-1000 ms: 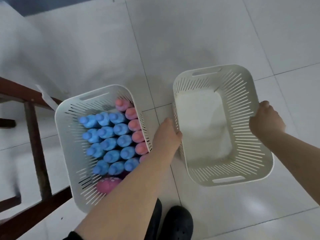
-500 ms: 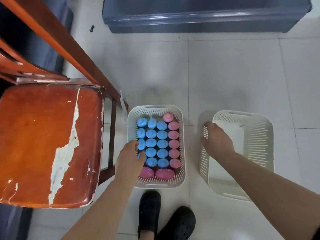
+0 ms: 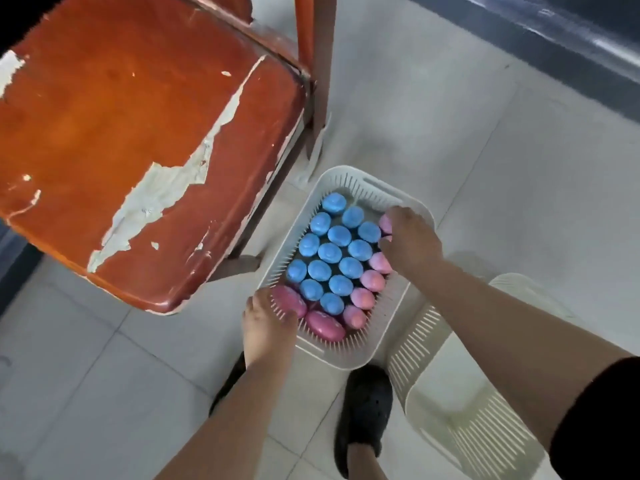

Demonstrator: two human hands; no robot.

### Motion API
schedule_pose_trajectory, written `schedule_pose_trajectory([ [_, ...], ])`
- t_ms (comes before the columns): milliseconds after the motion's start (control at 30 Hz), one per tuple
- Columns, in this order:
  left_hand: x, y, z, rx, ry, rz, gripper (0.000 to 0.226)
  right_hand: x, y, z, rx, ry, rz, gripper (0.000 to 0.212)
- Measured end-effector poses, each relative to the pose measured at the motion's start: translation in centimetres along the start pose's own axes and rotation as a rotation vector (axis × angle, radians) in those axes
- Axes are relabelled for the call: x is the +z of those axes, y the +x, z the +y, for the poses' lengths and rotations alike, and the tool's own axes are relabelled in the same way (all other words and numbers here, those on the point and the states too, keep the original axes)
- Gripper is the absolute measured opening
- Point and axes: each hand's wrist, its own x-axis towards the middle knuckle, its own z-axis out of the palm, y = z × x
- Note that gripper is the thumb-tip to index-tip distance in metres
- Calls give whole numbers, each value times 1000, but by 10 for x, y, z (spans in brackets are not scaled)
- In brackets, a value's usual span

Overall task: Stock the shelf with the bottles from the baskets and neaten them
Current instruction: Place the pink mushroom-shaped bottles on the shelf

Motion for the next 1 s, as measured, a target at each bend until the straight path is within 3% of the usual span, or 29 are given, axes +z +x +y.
schedule_pose_trajectory([
  [167, 54, -16, -32, -429, -261, 156, 62, 27, 39, 11, -139, -179, 28, 55],
  [233, 68, -15, -38, -629, -436, 144, 65, 37, 56, 16, -169, -234, 47, 63],
  [333, 90, -3, -50, -752, -608, 48, 58, 53, 83, 20, -175, -290, 56, 73],
  [467, 107, 17, -64, -806, -730, 26, 23, 63, 117, 12, -100, -263, 68, 77],
  [600, 112, 26, -75, -824, -840, 80, 22, 55, 144, 8, -50, -161, 29, 41],
  [667, 113, 29, -79, -833, -854, 91, 22, 56, 145, 8, -61, -126, 22, 33],
  [800, 105, 37, -82, -830, -873, 113, 27, 56, 134, 15, -55, -121, -59, 31],
  [1000, 56, 33, -99, -745, -761, 150, 20, 54, 88, 22, -1, -26, -20, 45],
])
